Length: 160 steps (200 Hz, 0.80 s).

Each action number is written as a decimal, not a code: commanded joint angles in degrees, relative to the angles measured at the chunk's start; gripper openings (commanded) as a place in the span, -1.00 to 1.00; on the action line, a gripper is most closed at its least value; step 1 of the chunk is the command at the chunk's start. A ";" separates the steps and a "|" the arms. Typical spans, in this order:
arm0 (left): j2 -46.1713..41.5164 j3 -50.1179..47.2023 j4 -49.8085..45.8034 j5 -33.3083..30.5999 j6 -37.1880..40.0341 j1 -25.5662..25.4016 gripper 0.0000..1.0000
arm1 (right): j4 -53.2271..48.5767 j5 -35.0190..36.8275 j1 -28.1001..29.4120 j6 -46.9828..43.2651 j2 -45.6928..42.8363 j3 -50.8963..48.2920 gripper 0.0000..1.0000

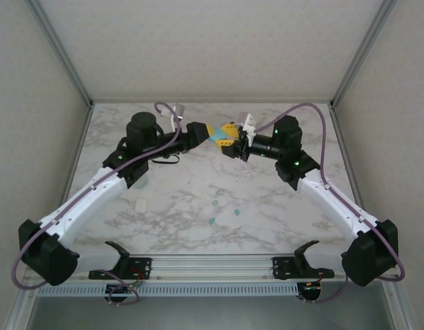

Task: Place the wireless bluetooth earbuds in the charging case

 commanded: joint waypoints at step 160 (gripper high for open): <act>2.24 2.39 -0.90 21.28 42.13 2.65 0.45 | -18.70 -20.19 -2.66 -1.57 5.63 12.87 -0.29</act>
